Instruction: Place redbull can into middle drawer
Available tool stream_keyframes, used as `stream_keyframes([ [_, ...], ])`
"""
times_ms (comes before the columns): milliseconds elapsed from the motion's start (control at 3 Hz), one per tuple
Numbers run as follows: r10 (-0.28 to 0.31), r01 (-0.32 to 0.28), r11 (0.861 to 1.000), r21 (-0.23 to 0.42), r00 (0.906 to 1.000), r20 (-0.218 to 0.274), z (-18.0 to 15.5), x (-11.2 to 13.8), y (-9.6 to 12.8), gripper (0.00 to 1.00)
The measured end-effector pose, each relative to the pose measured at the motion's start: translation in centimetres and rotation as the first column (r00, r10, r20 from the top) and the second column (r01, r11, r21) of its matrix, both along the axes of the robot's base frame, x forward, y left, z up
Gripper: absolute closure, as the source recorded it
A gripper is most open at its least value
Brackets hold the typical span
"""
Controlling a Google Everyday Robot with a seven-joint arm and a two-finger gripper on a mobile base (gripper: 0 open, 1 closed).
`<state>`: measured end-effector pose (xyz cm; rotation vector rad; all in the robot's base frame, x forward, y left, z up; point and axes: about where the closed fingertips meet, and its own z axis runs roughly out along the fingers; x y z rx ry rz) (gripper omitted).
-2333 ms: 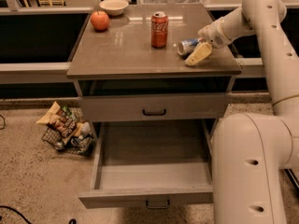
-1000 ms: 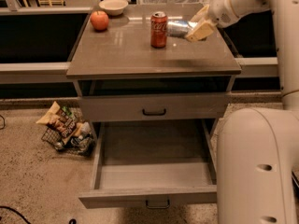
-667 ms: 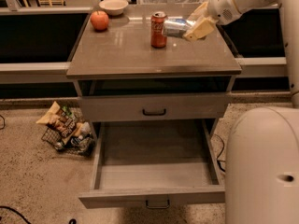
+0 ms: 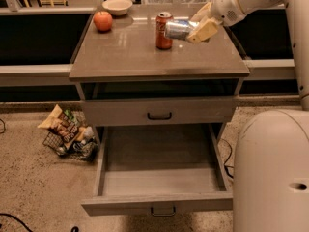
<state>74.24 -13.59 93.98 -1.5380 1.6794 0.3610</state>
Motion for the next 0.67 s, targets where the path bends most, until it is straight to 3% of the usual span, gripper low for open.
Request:
stream_keyframes([
  [333, 0.012, -0.012, 1.000, -0.008, 0.9999, 0.008, 0.4, -1.2, 0.4, 1.00],
  [667, -0.025, 0.025, 1.000, -0.004, 0.9992, 0.031, 1.4, -3.6, 0.1, 1.00],
])
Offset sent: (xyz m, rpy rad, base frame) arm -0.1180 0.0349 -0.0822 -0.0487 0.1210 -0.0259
